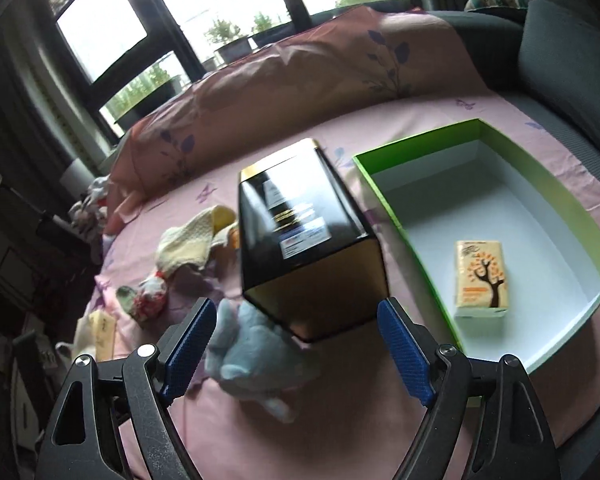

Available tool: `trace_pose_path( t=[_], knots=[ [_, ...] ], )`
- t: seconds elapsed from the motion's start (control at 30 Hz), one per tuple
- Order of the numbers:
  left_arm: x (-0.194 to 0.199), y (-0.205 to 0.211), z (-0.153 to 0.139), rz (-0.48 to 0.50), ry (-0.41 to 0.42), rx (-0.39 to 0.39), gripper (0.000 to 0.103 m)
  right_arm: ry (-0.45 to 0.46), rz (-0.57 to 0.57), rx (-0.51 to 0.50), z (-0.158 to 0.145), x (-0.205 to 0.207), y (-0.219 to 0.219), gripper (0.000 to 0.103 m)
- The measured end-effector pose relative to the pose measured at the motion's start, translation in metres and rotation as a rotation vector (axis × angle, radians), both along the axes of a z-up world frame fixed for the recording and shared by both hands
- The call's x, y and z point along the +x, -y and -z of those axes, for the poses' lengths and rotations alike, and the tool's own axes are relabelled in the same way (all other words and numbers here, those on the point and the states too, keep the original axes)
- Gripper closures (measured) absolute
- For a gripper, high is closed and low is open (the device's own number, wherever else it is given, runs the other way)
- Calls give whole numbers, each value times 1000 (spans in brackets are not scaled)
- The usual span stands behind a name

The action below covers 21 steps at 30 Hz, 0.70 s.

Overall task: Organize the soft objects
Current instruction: 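Move the right tool back to the light-blue plush toy, then grasp the light-blue plush toy with the right tool and lift it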

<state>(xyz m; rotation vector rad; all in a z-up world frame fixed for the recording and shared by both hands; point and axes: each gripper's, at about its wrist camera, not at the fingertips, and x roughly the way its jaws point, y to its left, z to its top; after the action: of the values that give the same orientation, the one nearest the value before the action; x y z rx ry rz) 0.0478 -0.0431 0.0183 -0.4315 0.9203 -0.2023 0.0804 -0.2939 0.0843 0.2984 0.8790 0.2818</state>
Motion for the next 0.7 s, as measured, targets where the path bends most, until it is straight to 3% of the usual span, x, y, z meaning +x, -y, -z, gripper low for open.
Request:
trace_pose_path(
  t=[0.07,0.13,0.27,0.37,0.5,0.6,0.7],
  knots=[
    [1,8,3,39,7,-64,31,-62,-62,25,12,7,-15,20],
    [3,20,6,81,16,-116,25,-107,-94,26,24,12,-28,20],
    [9,43,15,131,-7,-131,25,-160,-162,52,44,19,-44,20],
    [15,49,23,109,-22,-116,25,-189,-146,35,57,22,-48,19],
    [21,47,27,138,-22,-201,27,-223,-137,42,69,29,-42,20],
    [20,48,25,156,-15,-235,40,-219,-146,51,71,29,-41,21],
    [13,51,14,156,28,-160,43,-208,-171,40,69,26,-44,27]
  ],
)
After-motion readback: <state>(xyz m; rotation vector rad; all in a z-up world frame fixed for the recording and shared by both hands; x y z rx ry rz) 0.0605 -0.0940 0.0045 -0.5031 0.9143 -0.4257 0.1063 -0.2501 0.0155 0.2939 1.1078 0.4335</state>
